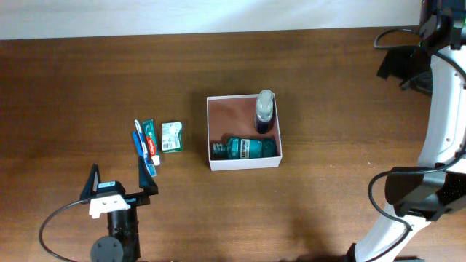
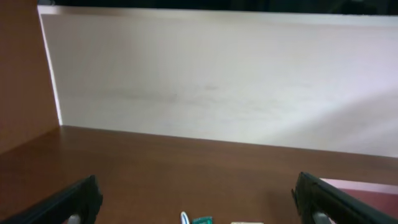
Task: Pack container
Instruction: 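Move the left gripper over the green soap packet and lower, then close the left gripper on the soap packet and lift it, then carry the soap packet right into the box and open the gripper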
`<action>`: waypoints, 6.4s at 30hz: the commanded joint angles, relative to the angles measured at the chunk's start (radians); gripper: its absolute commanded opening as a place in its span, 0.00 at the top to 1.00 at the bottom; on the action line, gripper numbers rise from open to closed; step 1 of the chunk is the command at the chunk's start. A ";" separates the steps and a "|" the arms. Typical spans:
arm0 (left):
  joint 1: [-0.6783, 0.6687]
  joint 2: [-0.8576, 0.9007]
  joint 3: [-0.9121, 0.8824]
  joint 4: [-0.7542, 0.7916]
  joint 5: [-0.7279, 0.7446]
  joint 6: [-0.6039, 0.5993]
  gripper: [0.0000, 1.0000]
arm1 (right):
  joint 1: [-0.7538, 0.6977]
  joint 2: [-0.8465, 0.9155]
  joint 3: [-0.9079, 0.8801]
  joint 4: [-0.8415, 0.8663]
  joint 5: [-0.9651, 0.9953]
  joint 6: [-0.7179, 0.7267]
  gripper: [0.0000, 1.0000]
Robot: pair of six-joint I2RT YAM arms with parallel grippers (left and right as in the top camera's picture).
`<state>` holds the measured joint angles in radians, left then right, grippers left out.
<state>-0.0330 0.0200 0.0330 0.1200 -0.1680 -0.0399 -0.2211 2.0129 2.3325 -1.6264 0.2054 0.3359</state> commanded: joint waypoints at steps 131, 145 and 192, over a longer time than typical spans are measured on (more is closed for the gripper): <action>-0.481 1.912 1.712 -1.171 0.204 -0.080 0.87 | -0.003 -0.030 0.018 0.003 0.016 0.002 0.02; -0.481 1.911 1.664 -1.125 0.204 -0.080 0.59 | -0.003 -0.030 0.018 0.003 0.016 0.002 0.02; -0.449 2.035 1.649 -1.070 0.138 -0.080 0.68 | -0.003 -0.030 0.018 0.003 0.016 0.002 0.02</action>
<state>-0.4839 2.0254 1.6855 -0.9531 -0.0196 -0.1146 -0.2211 2.0121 2.3333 -1.6238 0.2058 0.3359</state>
